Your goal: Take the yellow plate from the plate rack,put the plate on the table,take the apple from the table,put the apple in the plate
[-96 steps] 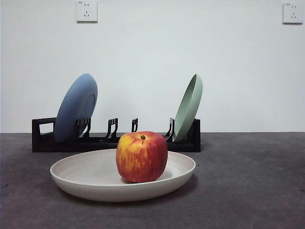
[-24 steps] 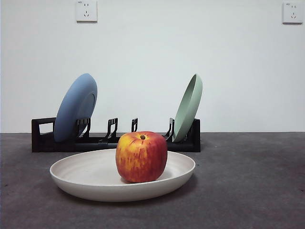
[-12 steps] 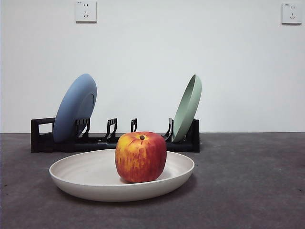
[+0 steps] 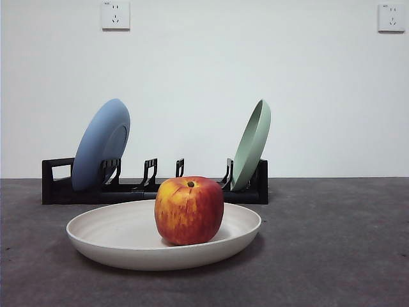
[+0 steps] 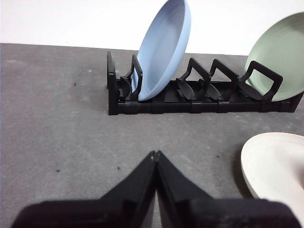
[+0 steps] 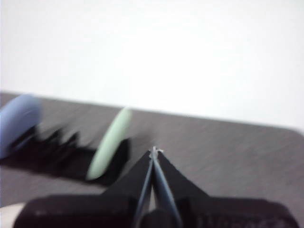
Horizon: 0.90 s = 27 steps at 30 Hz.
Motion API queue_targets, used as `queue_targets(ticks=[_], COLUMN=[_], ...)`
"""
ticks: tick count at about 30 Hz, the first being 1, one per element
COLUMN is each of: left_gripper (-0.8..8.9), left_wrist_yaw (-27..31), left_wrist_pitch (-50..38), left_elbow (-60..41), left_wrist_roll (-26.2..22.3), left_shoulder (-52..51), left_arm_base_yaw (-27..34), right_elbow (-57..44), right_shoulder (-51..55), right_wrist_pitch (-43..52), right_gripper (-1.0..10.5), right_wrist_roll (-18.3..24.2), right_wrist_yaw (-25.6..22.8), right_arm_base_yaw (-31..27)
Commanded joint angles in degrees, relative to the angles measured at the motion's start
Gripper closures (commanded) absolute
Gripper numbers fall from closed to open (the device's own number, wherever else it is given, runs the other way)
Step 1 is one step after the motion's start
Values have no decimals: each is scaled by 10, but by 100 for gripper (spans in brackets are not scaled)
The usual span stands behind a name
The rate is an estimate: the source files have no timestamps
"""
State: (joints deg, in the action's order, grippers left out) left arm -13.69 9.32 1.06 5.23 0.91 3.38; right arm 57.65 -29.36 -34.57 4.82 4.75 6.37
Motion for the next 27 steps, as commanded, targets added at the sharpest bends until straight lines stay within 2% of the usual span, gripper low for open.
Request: queue_targets(ticks=[1, 6, 11, 20, 23, 27], left_gripper=[816, 816, 816, 816, 816, 816], left_wrist_yaw=[0, 0, 0, 0, 0, 0], left_wrist_pitch=[-5, -5, -4, -4, -4, -4], left_elbow=[-6, -6, -6, -6, -6, -6], left_wrist_roll=[5, 5, 5, 5, 5, 5], left_shoulder=[0, 0, 0, 0, 0, 0], left_arm_base_yaw=[2, 2, 2, 2, 2, 2], right_elbow=[-114, -288, -417, -545, -568, -568], right_shoulder=[58, 144, 207, 289, 289, 289], right_wrist_pitch=[96, 226, 286, 290, 290, 241], right_gripper=[945, 945, 945, 946, 945, 945], right_wrist_roll=[11, -34, -36, -44, -58, -56], right_wrist_yaw=[7, 10, 10, -3, -3, -3], right_arm_base_yaw=[-26, -44, -46, -46, -46, -46])
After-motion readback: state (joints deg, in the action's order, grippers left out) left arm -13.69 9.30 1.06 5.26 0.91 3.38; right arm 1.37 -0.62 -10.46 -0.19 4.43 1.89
